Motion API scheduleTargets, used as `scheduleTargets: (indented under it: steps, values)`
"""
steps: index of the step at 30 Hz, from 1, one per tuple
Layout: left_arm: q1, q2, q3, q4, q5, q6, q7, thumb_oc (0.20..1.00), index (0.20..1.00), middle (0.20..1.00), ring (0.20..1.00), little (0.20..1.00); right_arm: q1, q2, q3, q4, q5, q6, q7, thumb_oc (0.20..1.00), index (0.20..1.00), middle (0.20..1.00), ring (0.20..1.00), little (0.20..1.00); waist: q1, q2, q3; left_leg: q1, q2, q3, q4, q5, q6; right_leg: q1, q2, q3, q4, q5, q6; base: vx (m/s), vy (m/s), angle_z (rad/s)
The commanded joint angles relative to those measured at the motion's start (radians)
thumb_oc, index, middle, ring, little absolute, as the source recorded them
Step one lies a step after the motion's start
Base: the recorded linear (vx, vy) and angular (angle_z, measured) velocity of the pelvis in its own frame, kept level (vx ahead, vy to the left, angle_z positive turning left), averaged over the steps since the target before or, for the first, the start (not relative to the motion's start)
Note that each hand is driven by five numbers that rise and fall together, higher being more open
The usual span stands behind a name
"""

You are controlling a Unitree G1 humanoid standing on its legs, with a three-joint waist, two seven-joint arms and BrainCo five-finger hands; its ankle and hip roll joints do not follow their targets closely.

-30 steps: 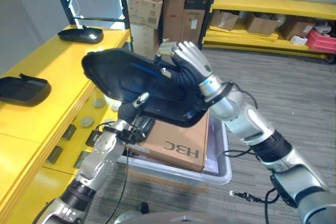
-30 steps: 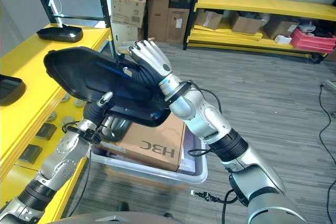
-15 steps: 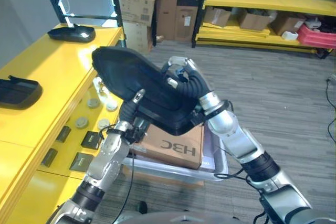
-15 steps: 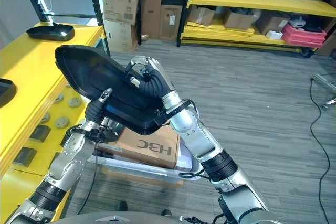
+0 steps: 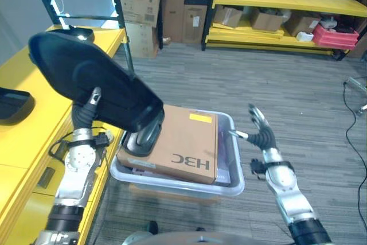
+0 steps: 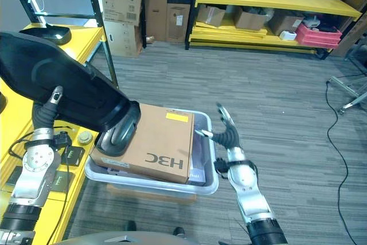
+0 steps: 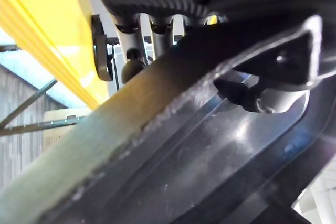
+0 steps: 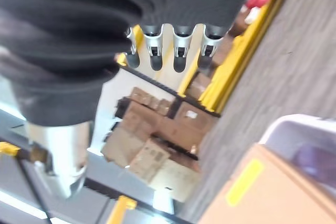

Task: Move parts from the plastic box to the shelf.

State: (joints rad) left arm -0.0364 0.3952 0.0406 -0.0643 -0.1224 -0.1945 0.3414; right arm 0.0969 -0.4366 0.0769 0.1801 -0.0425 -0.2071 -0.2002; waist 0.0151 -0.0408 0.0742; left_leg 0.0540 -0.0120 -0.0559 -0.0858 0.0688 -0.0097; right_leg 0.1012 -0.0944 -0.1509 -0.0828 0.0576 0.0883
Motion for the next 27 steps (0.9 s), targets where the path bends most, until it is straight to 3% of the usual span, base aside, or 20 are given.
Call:
scheduleTargets:
  steps: [1, 2, 5, 10, 14, 16, 18, 19, 20, 22, 24, 27]
  values:
    - [-0.042, 0.048, 0.022, -0.085, 0.127, -0.104, 0.054, 0.2, 0.2, 0.2, 0.2, 0.2, -0.027, 0.008, 0.046, -0.01, -0.066, -0.024, -0.028, 1.0, 1.0, 1.0, 1.0, 1.0, 0.011, -0.017, -0.041, 0.012, 0.042, -0.019, 0.002, -0.09, -0.021, -0.031, -0.085, 0.028, 0.061, -0.074, 0.083, -0.04, -0.01, -0.05]
    - [-0.04, 0.048, 0.023, -0.087, 0.127, -0.103, 0.054, 0.2, 0.2, 0.2, 0.2, 0.2, -0.027, 0.008, 0.047, -0.01, -0.067, -0.025, -0.029, 1.0, 1.0, 1.0, 1.0, 1.0, 0.011, -0.017, -0.042, 0.011, 0.042, -0.019, 0.002, -0.09, -0.021, -0.033, -0.085, 0.028, 0.062, -0.074, 0.083, -0.11, -0.073, -0.02]
    - [-0.098, 0.07, -0.036, -0.089, 0.149, -0.125, 0.075, 0.2, 0.2, 0.2, 0.2, 0.2, 0.05, 0.056, 0.082, 0.216, -0.072, -0.007, -0.06, 1.0, 1.0, 1.0, 1.0, 1.0, 0.002, -0.03, -0.002, -0.096, 0.053, -0.111, 0.007, -0.021, -0.057, -0.1, 0.017, 0.211, 0.109, -0.134, 0.035, -0.16, -0.153, 0.55]
    - [-0.038, 0.041, -0.004, -0.126, 0.115, -0.136, 0.06, 0.2, 0.2, 0.2, 0.2, 0.2, 0.066, 0.052, 0.111, 0.338, -0.088, -0.002, -0.038, 1.0, 1.0, 1.0, 1.0, 1.0, 0.019, -0.011, 0.022, -0.141, 0.062, -0.186, 0.002, 0.02, -0.098, -0.069, 0.036, 0.109, 0.067, -0.131, 0.019, -0.02, -0.19, 0.68]
    - [0.048, 0.018, 0.066, -0.179, 0.075, -0.16, 0.048, 0.2, 0.2, 0.2, 0.2, 0.2, 0.006, 0.038, 0.171, 0.477, -0.101, 0.004, -0.015, 1.0, 1.0, 1.0, 1.0, 1.0, 0.069, 0.025, 0.071, -0.192, 0.066, -0.241, 0.007, 0.062, -0.121, -0.054, 0.049, 0.015, 0.027, -0.133, 0.011, -0.13, -0.165, 0.65]
    - [0.051, 0.015, 0.075, -0.192, 0.058, -0.157, 0.04, 0.2, 0.2, 0.2, 0.2, 0.2, -0.031, 0.04, 0.183, 0.539, -0.093, 0.009, -0.021, 1.0, 1.0, 1.0, 1.0, 1.0, 0.074, 0.043, 0.092, -0.234, 0.071, -0.2, 0.013, 0.09, -0.126, -0.067, 0.045, -0.043, 0.039, -0.136, 0.004, -0.18, -0.053, 0.75]
    - [0.026, 0.017, 0.074, -0.191, 0.074, -0.16, 0.042, 0.2, 0.2, 0.2, 0.2, 0.2, -0.062, 0.051, 0.196, 0.625, -0.075, 0.018, -0.02, 1.0, 1.0, 1.0, 1.0, 1.0, 0.073, 0.045, 0.112, -0.247, 0.097, -0.061, 0.053, 0.064, -0.113, -0.062, 0.016, -0.127, 0.045, -0.141, -0.001, -0.14, -0.053, 1.24]
    - [0.024, 0.018, 0.074, -0.191, 0.075, -0.16, 0.043, 0.2, 0.2, 0.2, 0.2, 0.2, -0.065, 0.052, 0.196, 0.627, -0.075, 0.017, -0.02, 1.0, 1.0, 1.0, 1.0, 1.0, 0.071, 0.045, 0.112, -0.252, 0.096, -0.063, 0.057, 0.067, -0.112, -0.064, 0.016, -0.13, 0.043, -0.137, 0.0, -0.09, -0.063, 1.65]
    - [0.015, 0.025, 0.073, -0.203, 0.09, -0.161, 0.047, 0.2, 0.2, 0.2, 0.2, 0.2, -0.065, 0.062, 0.193, 0.653, -0.06, 0.021, -0.017, 1.0, 1.0, 1.0, 1.0, 1.0, 0.068, 0.043, 0.112, -0.241, 0.111, -0.007, 0.086, 0.051, -0.104, -0.058, 0.004, -0.16, 0.045, -0.137, -0.002, -0.06, -0.008, 1.34]
    - [-0.002, 0.033, 0.066, -0.219, 0.089, -0.167, 0.045, 0.2, 0.2, 0.2, 0.2, 0.2, -0.061, 0.077, 0.192, 0.711, -0.042, 0.026, -0.012, 1.0, 1.0, 1.0, 1.0, 1.0, 0.061, 0.045, 0.108, -0.235, 0.117, 0.018, 0.102, 0.046, -0.103, -0.045, -0.008, -0.198, 0.031, -0.131, -0.003, -0.06, 0.004, 0.62]
    - [-0.032, 0.051, 0.054, -0.234, 0.112, -0.163, 0.038, 0.2, 0.2, 0.2, 0.2, 0.2, -0.051, 0.105, 0.178, 0.796, -0.004, 0.038, 0.004, 1.0, 1.0, 1.0, 1.0, 1.0, 0.053, 0.047, 0.095, -0.215, 0.123, 0.113, 0.113, 0.028, -0.103, -0.018, -0.03, -0.278, 0.016, -0.125, 0.0, -0.03, 0.034, 1.36]
    - [-0.049, 0.07, 0.044, -0.256, 0.133, -0.16, 0.026, 0.2, 0.2, 0.2, 0.2, 0.2, -0.056, 0.124, 0.178, 0.859, 0.006, 0.051, 0.015, 1.0, 1.0, 1.0, 1.0, 1.0, 0.054, 0.052, 0.081, -0.205, 0.122, 0.165, 0.103, 0.013, -0.11, 0.007, -0.037, -0.314, 0.001, -0.136, 0.007, 0.07, 0.07, 1.09]
